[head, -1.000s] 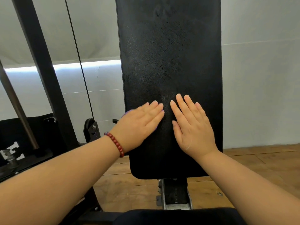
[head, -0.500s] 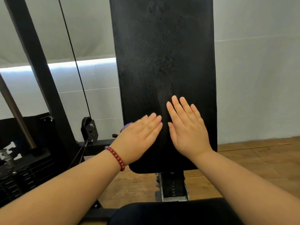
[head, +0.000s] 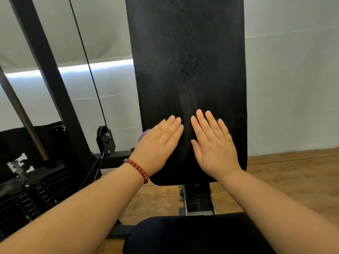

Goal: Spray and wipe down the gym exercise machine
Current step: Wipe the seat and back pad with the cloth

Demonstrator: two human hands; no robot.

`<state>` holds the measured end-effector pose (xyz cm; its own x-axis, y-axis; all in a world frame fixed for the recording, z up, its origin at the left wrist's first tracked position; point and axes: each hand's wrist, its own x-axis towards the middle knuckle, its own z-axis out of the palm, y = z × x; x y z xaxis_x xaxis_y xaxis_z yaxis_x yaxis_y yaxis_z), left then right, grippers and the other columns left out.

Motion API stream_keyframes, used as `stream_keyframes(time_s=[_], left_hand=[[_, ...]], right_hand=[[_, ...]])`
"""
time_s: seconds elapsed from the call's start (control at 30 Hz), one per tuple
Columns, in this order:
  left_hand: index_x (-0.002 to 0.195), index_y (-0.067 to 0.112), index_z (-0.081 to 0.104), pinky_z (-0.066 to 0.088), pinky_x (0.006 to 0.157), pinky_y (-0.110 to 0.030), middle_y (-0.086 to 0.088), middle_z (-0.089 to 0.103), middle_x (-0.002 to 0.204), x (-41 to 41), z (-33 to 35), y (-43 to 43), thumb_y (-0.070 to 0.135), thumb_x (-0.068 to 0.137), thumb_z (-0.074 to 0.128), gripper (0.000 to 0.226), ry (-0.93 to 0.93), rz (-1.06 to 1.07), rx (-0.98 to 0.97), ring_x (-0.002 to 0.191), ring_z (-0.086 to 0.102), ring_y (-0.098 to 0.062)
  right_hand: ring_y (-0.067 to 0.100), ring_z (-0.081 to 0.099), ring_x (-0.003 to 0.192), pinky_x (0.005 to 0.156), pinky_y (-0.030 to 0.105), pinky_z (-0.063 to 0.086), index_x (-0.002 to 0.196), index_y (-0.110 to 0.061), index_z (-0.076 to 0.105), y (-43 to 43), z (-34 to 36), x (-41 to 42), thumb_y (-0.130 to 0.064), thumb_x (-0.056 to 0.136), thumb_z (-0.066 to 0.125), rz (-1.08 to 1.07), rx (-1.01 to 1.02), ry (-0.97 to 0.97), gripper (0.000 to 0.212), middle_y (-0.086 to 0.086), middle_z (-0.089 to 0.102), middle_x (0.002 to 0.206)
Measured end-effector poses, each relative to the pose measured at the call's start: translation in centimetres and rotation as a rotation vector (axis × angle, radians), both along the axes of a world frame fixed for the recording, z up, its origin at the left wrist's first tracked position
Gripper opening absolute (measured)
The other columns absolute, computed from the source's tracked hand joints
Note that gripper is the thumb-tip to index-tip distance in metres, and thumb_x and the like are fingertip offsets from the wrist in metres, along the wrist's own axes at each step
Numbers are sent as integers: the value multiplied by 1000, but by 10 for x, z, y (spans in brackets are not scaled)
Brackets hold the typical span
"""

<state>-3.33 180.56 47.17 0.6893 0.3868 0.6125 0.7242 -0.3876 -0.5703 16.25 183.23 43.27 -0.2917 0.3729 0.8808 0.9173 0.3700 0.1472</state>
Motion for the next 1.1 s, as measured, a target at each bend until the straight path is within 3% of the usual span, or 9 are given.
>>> stream_keyframes(time_s=[0.1,0.17,0.33,0.43,0.6,0.73,0.87,1.0,1.1], left_hand=[[131,-5,52,39,102,-47,-22,54,136,-9,-22,-16,1,62,79,74,154,9,-69,125,53,-35],[133,-1,46,37,104,-43,-18,47,140,-12,-32,-28,3,48,88,95,200,49,-175,129,47,-29],[128,-7,56,36,102,-52,-26,56,133,-5,5,-20,0,84,47,45,48,-13,-91,123,54,-41],[128,-10,54,40,101,-57,-28,54,134,0,17,-8,6,90,32,47,-39,21,-65,124,52,-44],[135,-6,46,30,106,-55,-25,51,139,3,-14,-2,4,90,46,47,-68,64,-27,128,49,-41],[132,-7,50,36,104,-53,-24,52,137,-3,-34,-16,-4,56,85,84,28,92,-69,127,51,-39],[132,-4,47,35,102,-50,-22,56,134,-4,-57,-33,-2,42,90,99,96,117,-170,124,55,-36],[128,-1,57,34,102,-45,-19,58,133,-8,-54,-42,3,46,91,89,154,113,-198,123,56,-34],[130,-6,55,32,103,-52,-24,54,136,-4,-29,-34,-1,75,67,56,38,70,-142,126,51,-40]], right_hand=[[21,11,149,122,39,8,152,-12,21,-2,-3,1,-35,103,29,9,-15,0,55,8,17,159],[21,10,149,121,39,8,152,-12,20,-4,-9,1,-36,103,28,3,-34,-3,55,7,16,159],[22,12,149,121,41,11,152,-12,20,-6,-15,0,-35,102,30,-2,-40,5,56,8,17,160],[23,14,149,120,42,13,152,-12,21,-7,-17,0,-35,102,31,-7,-34,9,56,8,19,160],[22,14,149,121,40,10,152,-12,21,-6,-20,0,-35,103,30,-11,-12,5,55,7,16,159],[22,12,149,121,39,7,152,-12,20,-9,-29,0,-35,103,30,-16,-19,9,56,7,15,159],[22,8,149,122,39,4,153,-13,16,-17,-50,1,-38,103,27,-27,-41,-21,57,8,14,160],[22,8,149,122,39,3,153,-13,15,-19,-53,3,-38,102,29,-35,-49,-41,59,8,14,160],[24,11,149,121,39,3,153,-13,15,-20,-53,0,-38,102,28,-42,-48,-29,59,8,14,160]])
